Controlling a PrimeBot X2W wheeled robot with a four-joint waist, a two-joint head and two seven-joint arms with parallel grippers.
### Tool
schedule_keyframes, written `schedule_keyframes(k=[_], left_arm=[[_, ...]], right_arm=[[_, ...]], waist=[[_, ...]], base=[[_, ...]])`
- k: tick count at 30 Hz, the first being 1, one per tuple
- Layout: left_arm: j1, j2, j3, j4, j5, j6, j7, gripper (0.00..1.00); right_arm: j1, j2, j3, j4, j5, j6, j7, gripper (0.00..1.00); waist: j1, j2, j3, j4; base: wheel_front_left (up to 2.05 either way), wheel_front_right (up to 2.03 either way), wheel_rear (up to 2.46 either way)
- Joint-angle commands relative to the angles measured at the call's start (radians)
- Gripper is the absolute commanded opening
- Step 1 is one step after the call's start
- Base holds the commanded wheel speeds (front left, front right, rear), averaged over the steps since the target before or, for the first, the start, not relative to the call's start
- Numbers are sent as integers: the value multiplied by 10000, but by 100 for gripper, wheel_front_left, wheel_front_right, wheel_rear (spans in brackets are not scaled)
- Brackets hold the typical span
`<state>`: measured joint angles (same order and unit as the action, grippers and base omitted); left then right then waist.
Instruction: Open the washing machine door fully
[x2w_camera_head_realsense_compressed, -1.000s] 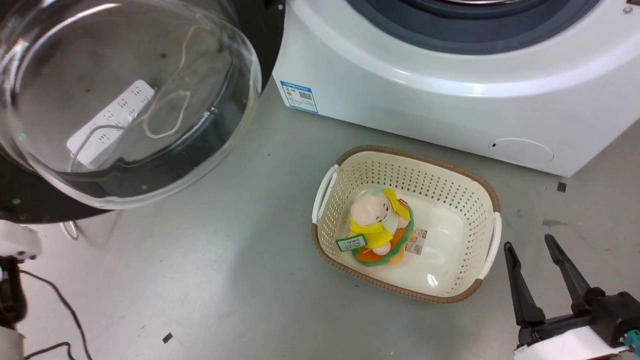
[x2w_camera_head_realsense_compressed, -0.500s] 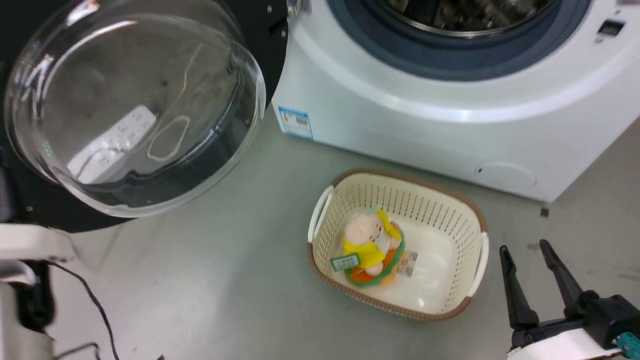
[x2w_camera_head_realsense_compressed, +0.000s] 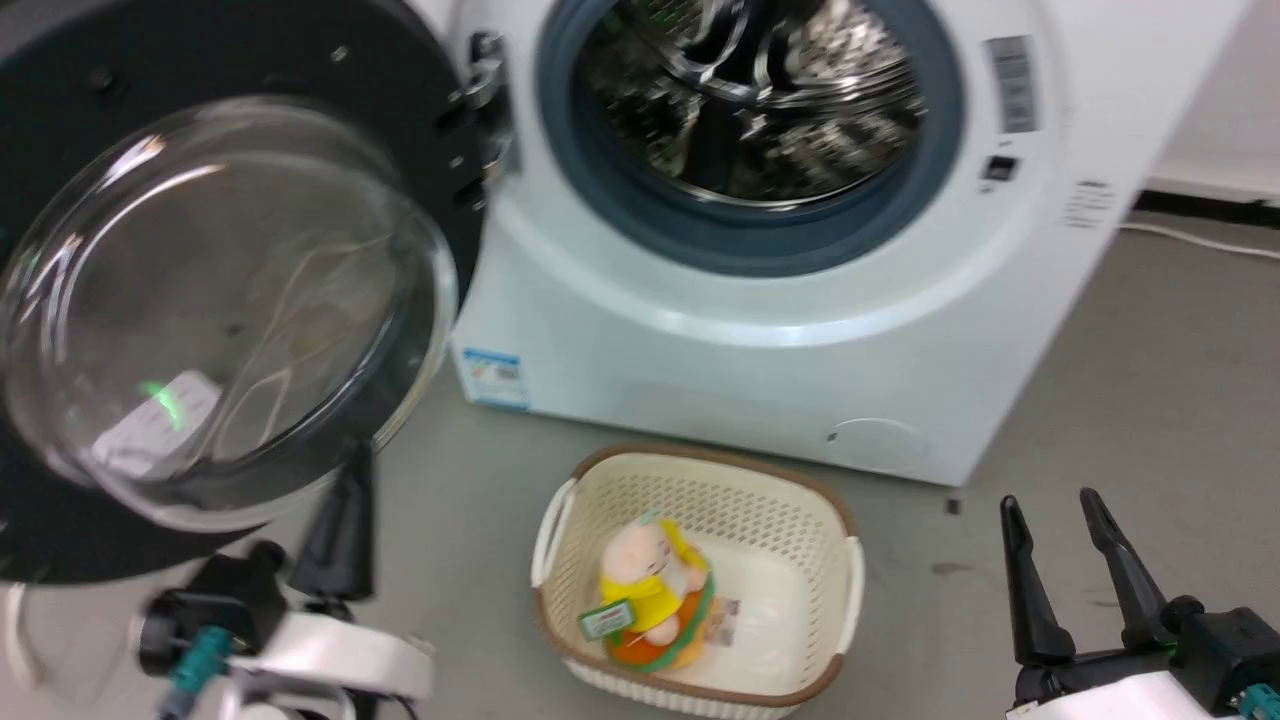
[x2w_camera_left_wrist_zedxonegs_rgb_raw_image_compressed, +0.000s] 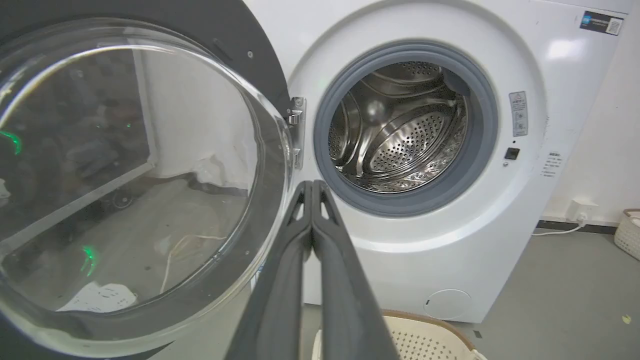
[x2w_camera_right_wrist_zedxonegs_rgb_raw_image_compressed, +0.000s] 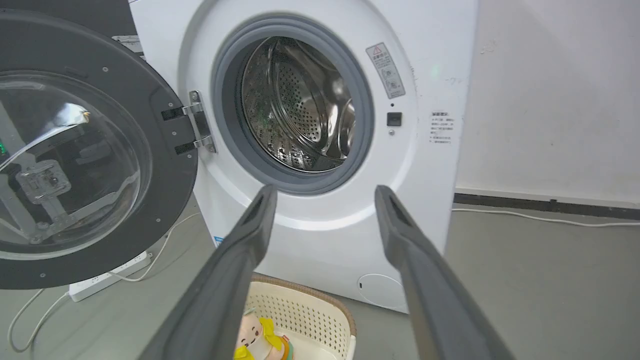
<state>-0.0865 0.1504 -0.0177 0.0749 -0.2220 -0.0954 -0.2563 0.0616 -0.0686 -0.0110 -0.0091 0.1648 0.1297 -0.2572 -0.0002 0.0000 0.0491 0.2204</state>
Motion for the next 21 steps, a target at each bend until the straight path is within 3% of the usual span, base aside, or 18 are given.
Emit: schedule_keyframes(k=[1,12,13,14,21], left_arm=[[181,-125,-59,-61,77,39,-54,0],[1287,-712,-729,-20,567,108,-54,0],[1340,-738,-752,-1,624,148,-54,59],[1387,-762,-772,48,691,207,-54,100],[1540,-849,-915,268,1001,279,-55,100]], right_arm=[[116,54,-4,-58,115,10,-43,100],[375,159,95,-169,61,10,-44,100],[397,162,102,-158,38,10,-44,100],[418,164,115,-138,15,10,-44,100],[512,175,105,116,-63,10,-45,100]], waist=[[2,0,-404,-481],[2,0,-778,-1478],[2,0,-780,-1527],[2,0,-785,-1575],[2,0,-722,-1793]], base=[[0,0,0],[0,0,0],[0,0,0],[0,0,0],[0,0,0]])
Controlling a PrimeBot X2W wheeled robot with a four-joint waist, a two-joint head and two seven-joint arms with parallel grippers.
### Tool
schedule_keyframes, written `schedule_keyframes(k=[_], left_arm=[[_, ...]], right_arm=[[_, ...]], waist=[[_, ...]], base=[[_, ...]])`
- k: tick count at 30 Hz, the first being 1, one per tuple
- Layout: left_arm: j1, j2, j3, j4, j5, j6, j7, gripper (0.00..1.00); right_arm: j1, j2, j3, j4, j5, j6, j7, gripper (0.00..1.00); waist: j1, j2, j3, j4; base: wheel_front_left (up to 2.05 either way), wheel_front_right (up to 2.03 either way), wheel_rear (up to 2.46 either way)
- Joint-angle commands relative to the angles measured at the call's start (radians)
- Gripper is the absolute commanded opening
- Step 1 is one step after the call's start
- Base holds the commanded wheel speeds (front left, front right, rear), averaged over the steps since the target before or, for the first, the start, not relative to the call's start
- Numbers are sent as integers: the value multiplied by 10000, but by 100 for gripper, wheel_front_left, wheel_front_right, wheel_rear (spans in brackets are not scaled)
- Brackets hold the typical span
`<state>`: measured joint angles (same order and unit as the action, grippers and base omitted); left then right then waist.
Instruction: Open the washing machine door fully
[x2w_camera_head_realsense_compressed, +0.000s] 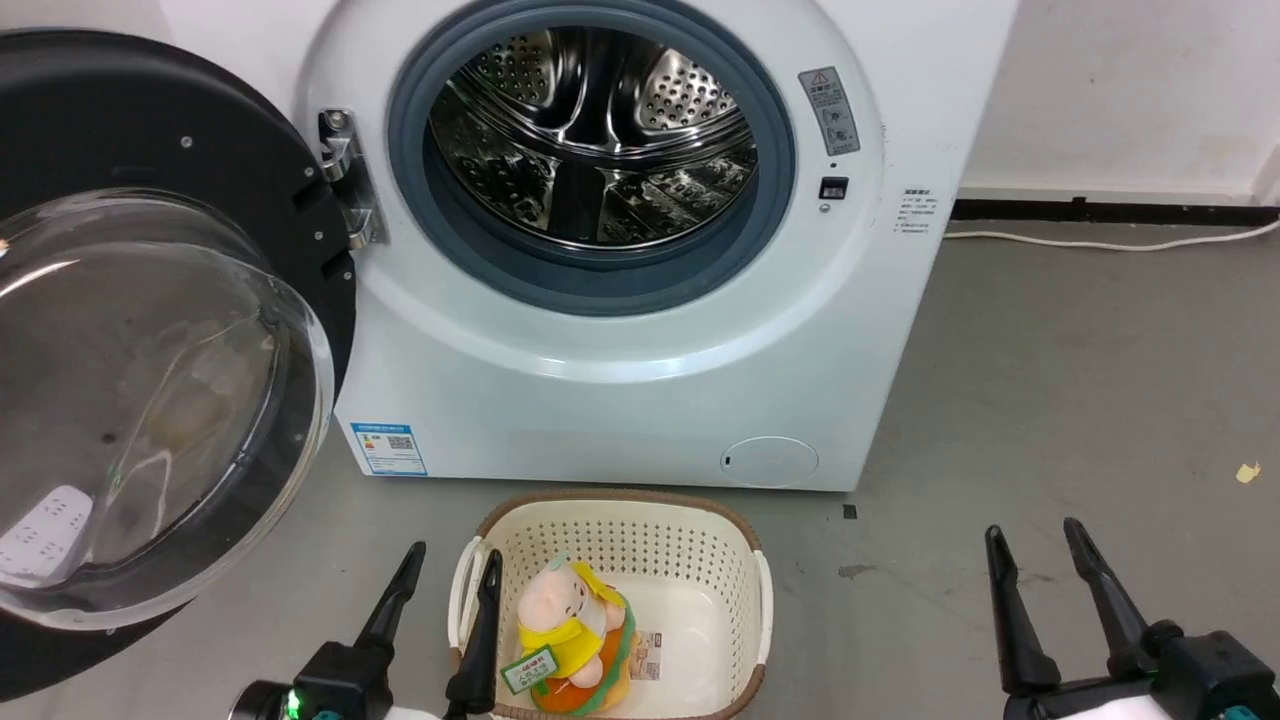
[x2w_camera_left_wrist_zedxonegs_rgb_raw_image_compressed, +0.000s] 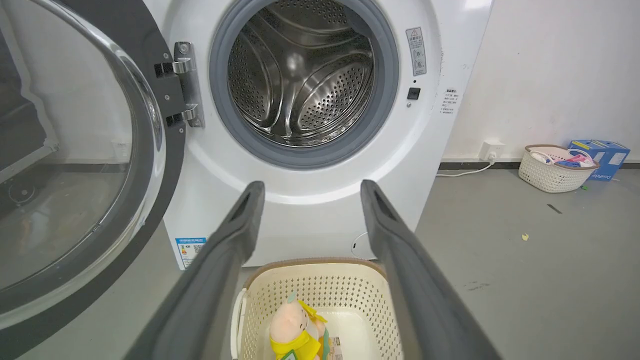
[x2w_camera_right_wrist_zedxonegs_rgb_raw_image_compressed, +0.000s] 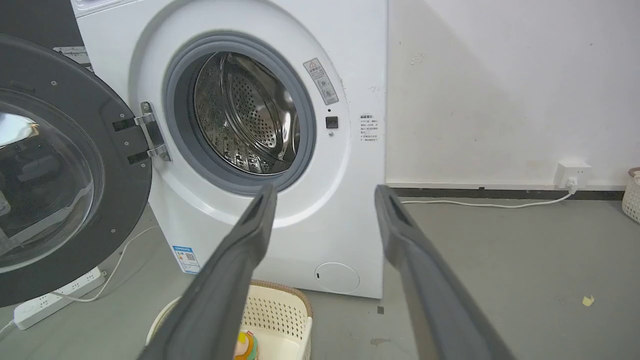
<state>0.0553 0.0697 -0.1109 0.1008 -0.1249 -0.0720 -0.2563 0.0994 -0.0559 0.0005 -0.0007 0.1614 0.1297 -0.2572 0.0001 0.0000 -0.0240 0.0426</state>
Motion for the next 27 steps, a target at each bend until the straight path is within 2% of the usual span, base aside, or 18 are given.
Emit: schedule_keyframes(k=[1,27], left_arm=[[136,-51,9,27,63,51,-55,100],[8,-170,51,335,236,251,-55,100]], right_arm=[[140,50,-3,84,-41,10,-45,100],[88,56,88,423,-18,10,-45,100]], waist=[[-1,0,14,-38],[-1,0,35,-80]], base=[[0,0,0],[0,0,0]])
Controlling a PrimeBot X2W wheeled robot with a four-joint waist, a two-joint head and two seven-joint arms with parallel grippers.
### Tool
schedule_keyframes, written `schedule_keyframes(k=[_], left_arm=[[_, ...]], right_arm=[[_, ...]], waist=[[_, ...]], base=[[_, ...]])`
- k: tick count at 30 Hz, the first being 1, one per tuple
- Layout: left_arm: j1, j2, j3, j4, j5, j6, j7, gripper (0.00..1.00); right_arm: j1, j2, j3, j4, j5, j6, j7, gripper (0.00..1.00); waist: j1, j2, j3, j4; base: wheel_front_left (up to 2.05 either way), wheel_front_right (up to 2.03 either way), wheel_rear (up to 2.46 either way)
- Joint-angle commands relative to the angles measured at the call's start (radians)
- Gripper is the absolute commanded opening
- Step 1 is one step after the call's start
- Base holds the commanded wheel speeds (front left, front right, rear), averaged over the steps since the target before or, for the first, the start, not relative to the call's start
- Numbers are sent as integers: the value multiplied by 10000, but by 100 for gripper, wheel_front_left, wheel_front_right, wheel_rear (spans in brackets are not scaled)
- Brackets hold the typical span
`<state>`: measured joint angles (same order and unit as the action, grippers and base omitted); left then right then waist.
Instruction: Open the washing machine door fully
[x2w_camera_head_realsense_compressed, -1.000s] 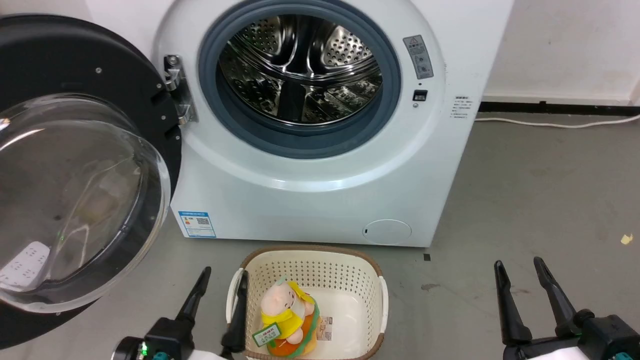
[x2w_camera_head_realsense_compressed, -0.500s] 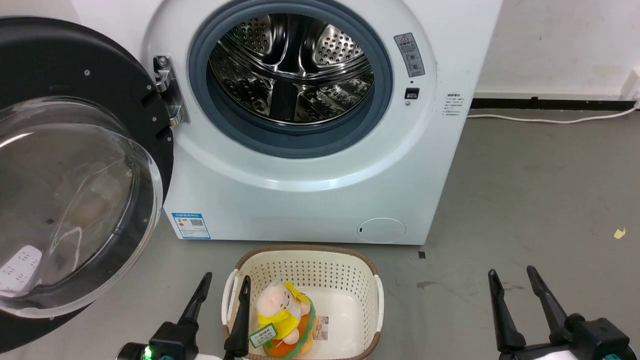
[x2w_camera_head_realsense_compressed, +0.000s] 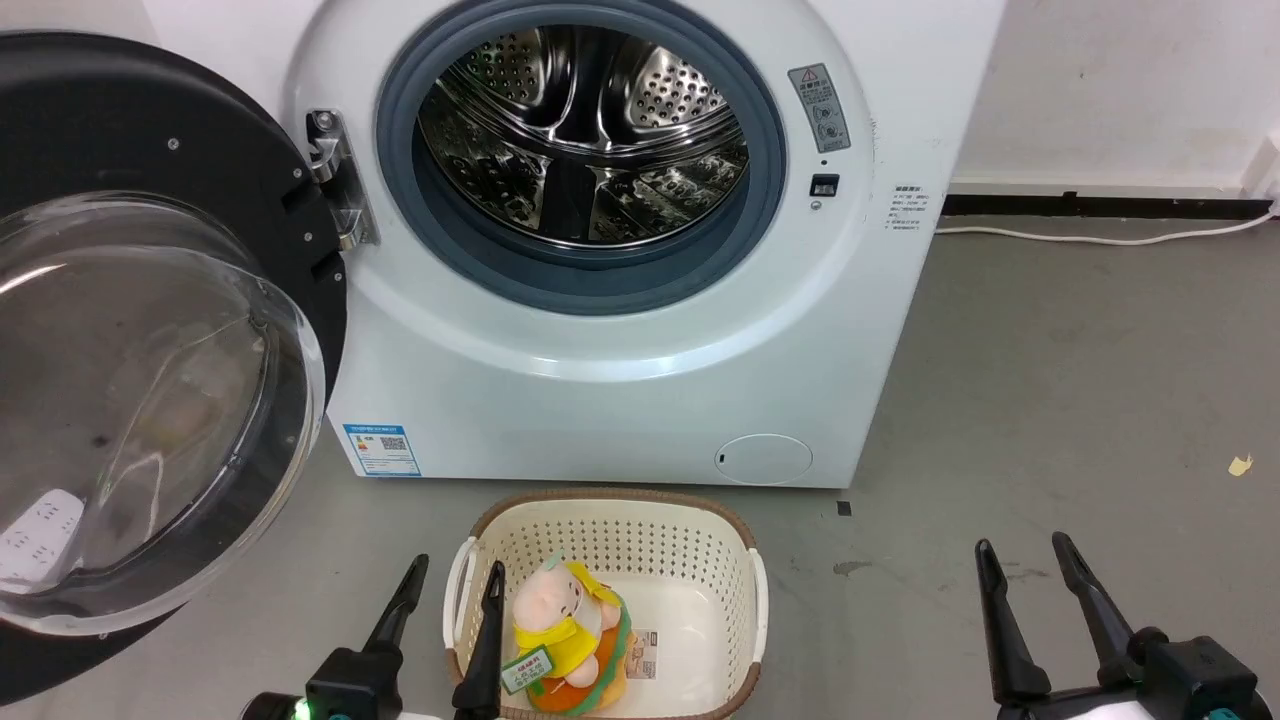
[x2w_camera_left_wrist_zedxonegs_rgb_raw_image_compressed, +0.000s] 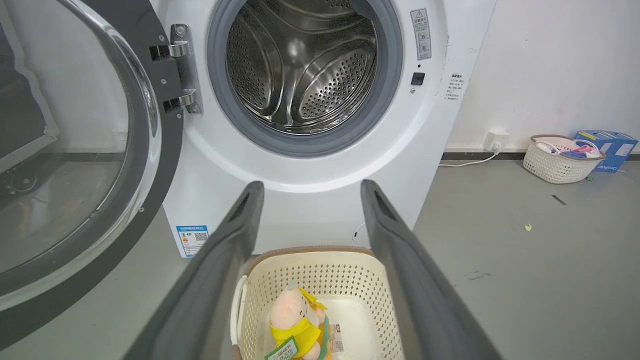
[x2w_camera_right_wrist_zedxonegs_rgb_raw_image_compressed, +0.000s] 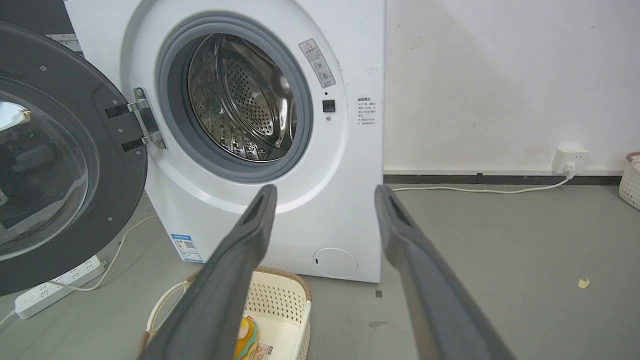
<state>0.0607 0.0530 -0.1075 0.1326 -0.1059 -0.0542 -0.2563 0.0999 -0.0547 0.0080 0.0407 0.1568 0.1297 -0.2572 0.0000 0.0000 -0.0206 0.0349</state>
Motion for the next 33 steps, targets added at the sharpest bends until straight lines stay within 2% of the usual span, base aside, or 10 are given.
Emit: schedule_keyframes(k=[1,16,17,33], left_arm=[[-61,-5,5,31,51,83,-55,100],[-154,-16,-28,72,88,128,-55,100],[-41,-12,-54,36,58,81,4,0],[-95,-13,45,-95,154,125,255,0]], right_arm=[[75,44,16,18,30,10,-45,100],[19,45,-9,60,39,10,-45,100],[-11,0,-4,48,0,0,4,0],[-108,4,-13,4,-152,1,254,0]], waist=[[0,0,1,-7],[0,0,-15,-38],[0,0,-19,-33],[0,0,2,-65]], base=[[0,0,0],[0,0,0],[0,0,0],[0,0,0]])
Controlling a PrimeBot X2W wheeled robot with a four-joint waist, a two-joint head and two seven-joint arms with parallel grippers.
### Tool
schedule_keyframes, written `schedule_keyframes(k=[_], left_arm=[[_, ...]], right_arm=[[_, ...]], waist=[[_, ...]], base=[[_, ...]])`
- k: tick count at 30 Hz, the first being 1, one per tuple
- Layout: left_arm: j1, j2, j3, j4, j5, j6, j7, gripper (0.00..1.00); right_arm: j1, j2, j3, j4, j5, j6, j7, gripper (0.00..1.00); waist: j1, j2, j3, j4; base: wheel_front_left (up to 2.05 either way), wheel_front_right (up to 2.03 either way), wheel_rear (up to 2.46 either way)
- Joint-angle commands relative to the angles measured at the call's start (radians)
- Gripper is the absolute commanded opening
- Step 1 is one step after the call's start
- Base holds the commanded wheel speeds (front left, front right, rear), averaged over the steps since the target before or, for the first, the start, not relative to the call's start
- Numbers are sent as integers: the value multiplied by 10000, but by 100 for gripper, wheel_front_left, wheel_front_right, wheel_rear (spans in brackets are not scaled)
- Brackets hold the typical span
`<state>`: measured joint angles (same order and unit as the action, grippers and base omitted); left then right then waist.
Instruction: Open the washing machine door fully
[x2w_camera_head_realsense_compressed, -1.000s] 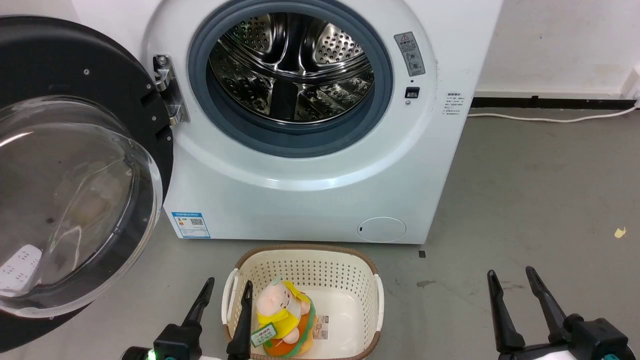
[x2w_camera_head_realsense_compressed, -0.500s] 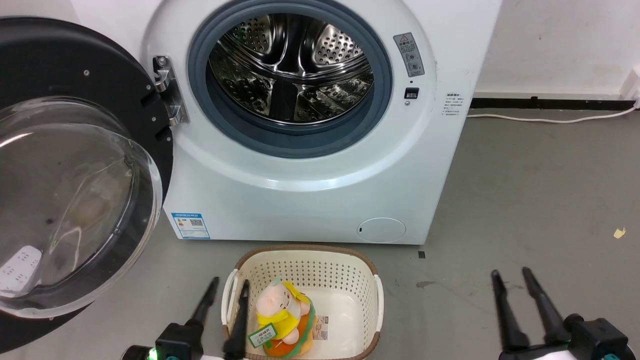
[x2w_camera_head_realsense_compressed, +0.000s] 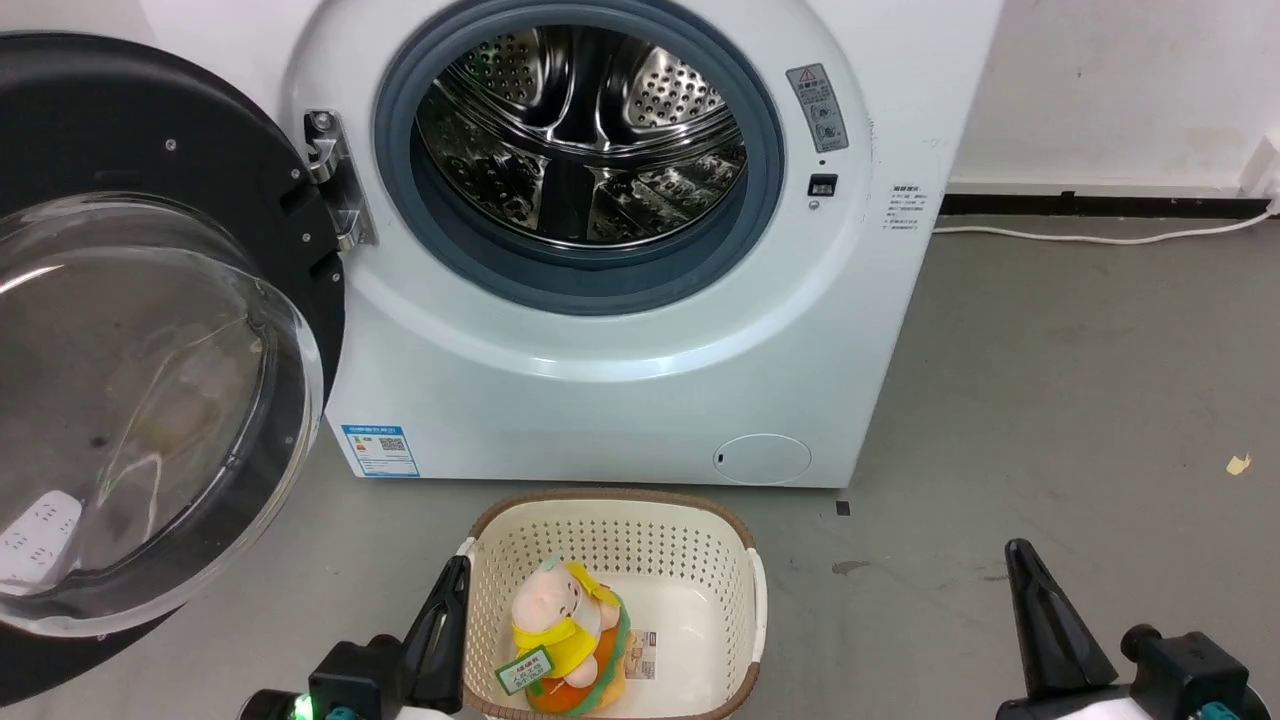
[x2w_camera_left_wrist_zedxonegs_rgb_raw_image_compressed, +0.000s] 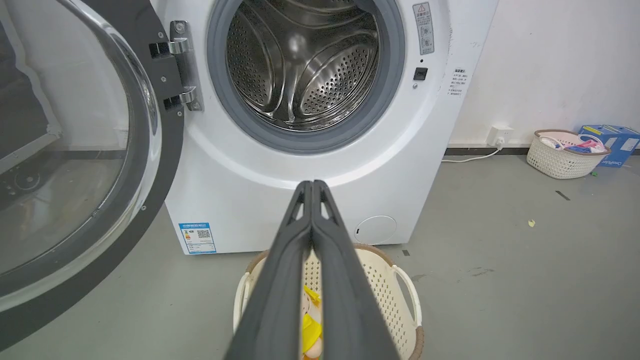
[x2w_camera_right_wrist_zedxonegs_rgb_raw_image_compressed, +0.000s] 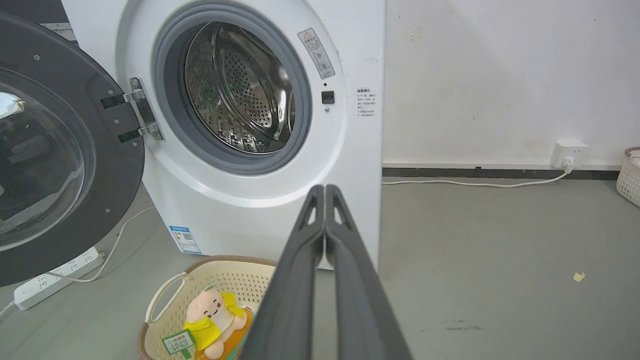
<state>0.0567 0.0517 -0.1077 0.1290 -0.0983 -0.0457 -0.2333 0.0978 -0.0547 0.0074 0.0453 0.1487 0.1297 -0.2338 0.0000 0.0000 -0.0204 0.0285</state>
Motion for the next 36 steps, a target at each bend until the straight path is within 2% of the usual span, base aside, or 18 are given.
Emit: schedule_keyframes(k=[1,36], left_arm=[[-59,0,56,-70,86,44,45,0],[-222,-4,384,-462,374,177,780,0]], right_arm=[[-95,5,-8,-46,-84,1,41,0],[-379,18,-29,-177,-534,4,779,0]], waist=[[0,0,2,-2],[0,0,67,-93]], base=[[0,0,0],[0,0,0]])
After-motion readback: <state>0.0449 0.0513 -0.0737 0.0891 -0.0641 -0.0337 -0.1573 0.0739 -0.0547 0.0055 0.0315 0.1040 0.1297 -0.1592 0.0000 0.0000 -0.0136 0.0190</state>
